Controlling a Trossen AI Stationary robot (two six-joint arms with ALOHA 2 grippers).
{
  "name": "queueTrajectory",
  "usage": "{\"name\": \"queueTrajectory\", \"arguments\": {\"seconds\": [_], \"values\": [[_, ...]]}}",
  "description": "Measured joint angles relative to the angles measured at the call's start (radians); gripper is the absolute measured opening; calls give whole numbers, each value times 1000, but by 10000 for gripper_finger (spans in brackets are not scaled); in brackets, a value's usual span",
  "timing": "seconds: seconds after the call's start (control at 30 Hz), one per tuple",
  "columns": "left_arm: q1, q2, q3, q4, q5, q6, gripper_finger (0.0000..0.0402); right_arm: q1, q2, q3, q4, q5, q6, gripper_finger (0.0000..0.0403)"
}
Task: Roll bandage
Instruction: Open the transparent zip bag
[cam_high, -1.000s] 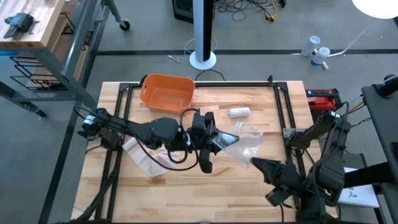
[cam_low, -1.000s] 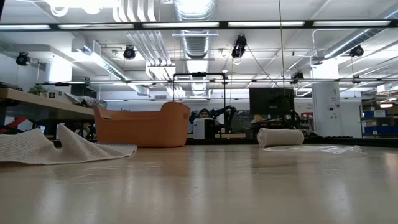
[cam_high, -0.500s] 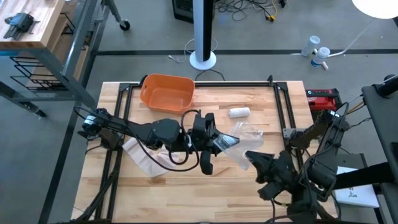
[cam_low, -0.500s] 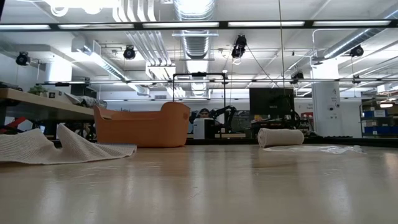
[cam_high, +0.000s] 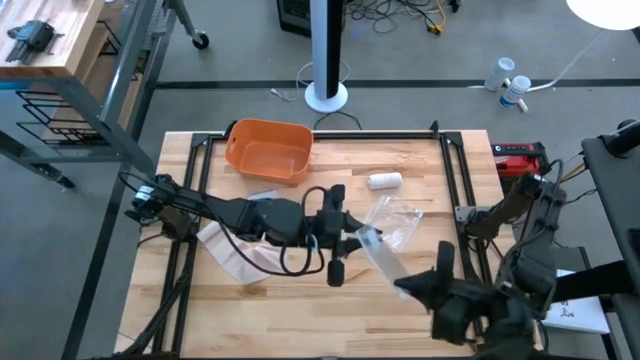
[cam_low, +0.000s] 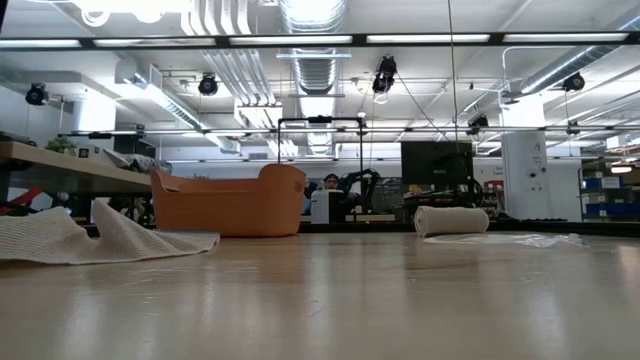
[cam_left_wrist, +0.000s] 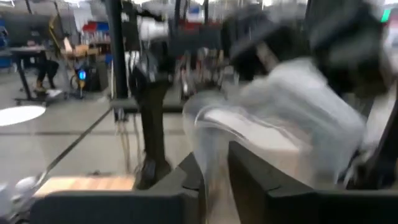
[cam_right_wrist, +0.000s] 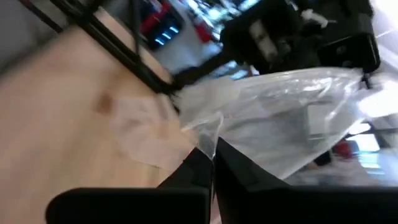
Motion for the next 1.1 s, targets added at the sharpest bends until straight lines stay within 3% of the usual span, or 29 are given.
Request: {"name": "queueTrajectory", "arguments": {"seconds": [0.3, 0.5, 0.67, 0.87, 0.97, 1.1], "values": [[-12, 0, -53, -337, -35, 10, 153, 24, -134, 0, -274, -308, 558, 0], [-24, 0, -181, -300, -34, 3, 206, 24, -149, 0, -544, -370, 851, 0], [-27, 1, -340, 45, 5, 29, 244, 24, -128, -1, -621, -370, 944, 0], [-26, 1, -509, 582, 8, 259, 282, 22, -84, -7, -623, -363, 942, 0], [-27, 1, -537, 719, 12, 328, 296, 22, -72, -19, -622, -363, 953, 0], [-27, 1, -540, 784, 29, 336, 307, 2, -68, -47, -623, -362, 992, 0]]}}
